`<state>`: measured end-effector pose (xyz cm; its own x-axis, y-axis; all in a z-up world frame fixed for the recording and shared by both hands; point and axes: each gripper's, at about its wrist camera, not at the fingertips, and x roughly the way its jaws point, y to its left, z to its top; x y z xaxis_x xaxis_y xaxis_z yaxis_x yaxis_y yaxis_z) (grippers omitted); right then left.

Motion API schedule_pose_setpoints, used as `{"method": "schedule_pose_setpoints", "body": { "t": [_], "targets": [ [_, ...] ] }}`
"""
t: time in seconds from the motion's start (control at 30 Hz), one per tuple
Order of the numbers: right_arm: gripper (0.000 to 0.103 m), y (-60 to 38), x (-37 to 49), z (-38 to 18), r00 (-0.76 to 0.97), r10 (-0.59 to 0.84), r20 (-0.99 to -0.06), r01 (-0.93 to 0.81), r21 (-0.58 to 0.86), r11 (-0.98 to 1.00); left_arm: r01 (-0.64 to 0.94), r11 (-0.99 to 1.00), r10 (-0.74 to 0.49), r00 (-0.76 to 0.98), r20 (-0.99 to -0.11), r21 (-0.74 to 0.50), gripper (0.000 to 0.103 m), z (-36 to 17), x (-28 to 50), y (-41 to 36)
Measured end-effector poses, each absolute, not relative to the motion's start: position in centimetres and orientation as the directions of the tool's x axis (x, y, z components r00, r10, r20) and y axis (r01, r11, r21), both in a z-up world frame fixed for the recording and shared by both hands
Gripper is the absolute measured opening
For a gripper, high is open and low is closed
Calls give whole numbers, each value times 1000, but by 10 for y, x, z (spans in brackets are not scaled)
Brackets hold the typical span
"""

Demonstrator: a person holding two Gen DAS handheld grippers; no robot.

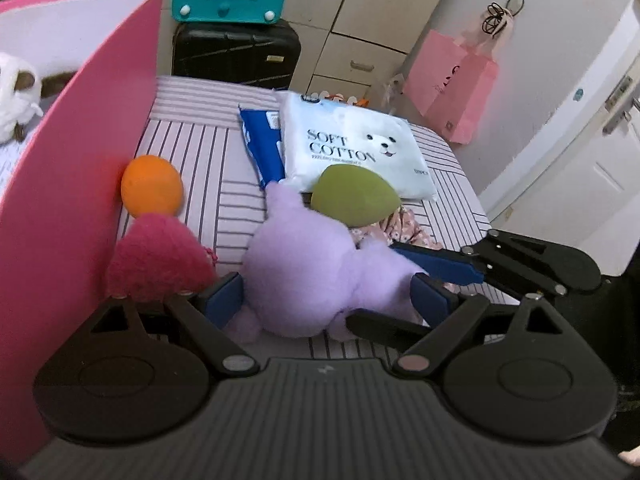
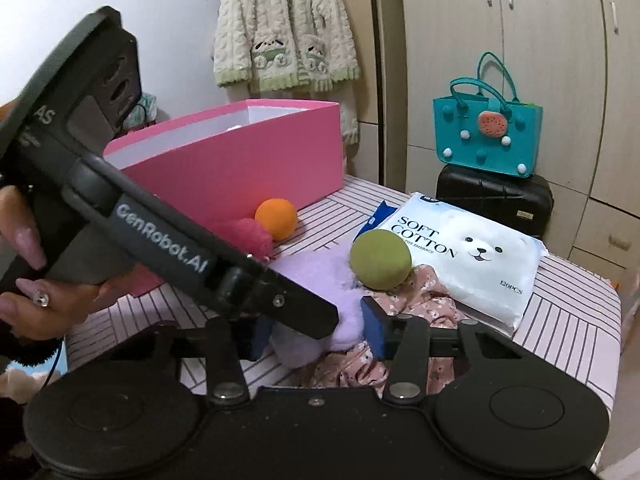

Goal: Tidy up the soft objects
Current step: 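Lower the left tool onto the lilac plush bear and grasp it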

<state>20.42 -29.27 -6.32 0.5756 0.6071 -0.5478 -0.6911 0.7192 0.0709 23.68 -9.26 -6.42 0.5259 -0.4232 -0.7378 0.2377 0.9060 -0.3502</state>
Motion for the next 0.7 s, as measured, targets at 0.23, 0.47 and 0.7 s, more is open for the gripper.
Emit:
{"method": "schedule_pose_setpoints", "body": {
  "t": [0.23,0.47,0.7],
  "targets": [
    [49,-288,197,-61,561,581,-590,-690,55,722,229,904,-427,525,-737,-360,86,-69,230,-93],
    [49,-289,190,-58,531,586,-612,-676,111,728,233,896,-444,509,-737,-378,73,-66,217,-85],
    [49,-286,174,-58,511,581,-634,-657,148,740,232,908,-420,521,-743,-350,73,-64,194,-86]
  ]
}}
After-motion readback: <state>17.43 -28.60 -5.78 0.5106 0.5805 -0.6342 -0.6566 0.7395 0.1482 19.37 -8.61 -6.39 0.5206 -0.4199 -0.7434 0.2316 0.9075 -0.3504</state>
